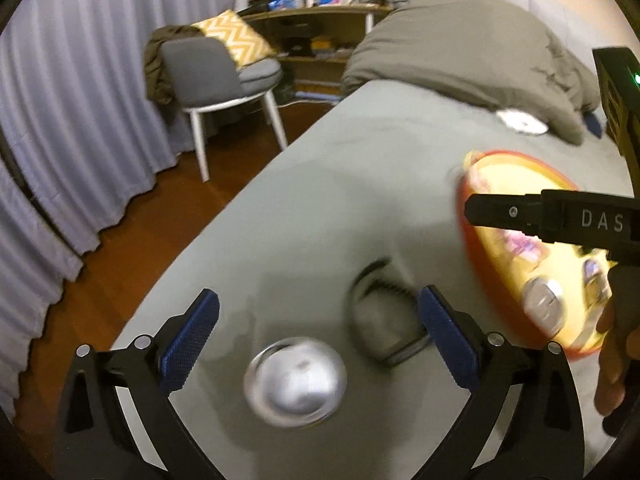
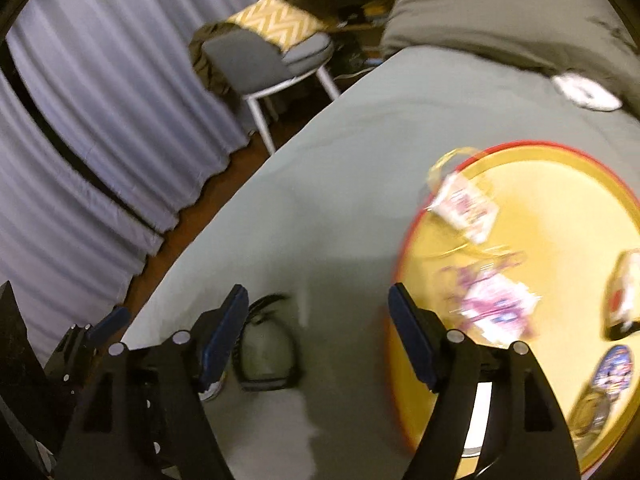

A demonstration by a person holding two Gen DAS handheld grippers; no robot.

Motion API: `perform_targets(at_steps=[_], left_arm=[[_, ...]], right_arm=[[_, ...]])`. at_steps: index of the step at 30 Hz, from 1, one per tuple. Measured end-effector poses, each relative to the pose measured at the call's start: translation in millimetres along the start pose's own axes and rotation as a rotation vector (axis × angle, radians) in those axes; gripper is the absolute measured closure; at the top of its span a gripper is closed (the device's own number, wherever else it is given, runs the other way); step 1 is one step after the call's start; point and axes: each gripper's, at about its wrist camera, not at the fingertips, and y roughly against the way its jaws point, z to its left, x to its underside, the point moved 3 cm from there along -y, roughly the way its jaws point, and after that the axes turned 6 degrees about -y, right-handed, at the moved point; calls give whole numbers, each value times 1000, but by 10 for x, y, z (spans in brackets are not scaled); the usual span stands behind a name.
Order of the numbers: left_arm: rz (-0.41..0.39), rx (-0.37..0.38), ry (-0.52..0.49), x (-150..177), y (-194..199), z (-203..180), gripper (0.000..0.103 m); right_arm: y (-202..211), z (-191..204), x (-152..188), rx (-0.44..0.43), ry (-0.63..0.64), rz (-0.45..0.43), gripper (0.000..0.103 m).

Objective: Organize jewelry
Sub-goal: 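Move the right tool to the white headphones while the left tool approaches the pink card badge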

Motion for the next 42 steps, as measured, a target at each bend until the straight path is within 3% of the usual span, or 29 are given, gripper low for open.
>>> perform_targets(at_steps=[12,18,27,41,42], left_arm=[[-44,181,-109,-568,-205,-1160,6],[21,245,-164,-579,-454,-1618,6],[93,250,-240,-503,-794,-2010,6],[180,207,-279,-457,-1193,-2187,6],[189,199,-283,-445,-1212,-2191,6]], right_arm=[[650,-1231,-209,170,-167,-117,35],[800,-1658,-195,233,-224,-122,35],[776,-2047,-132,290,-256,-79,35],[403,-2104,-62,319,-172,15,35],[378,-2109,-39,324,-168,25,41]])
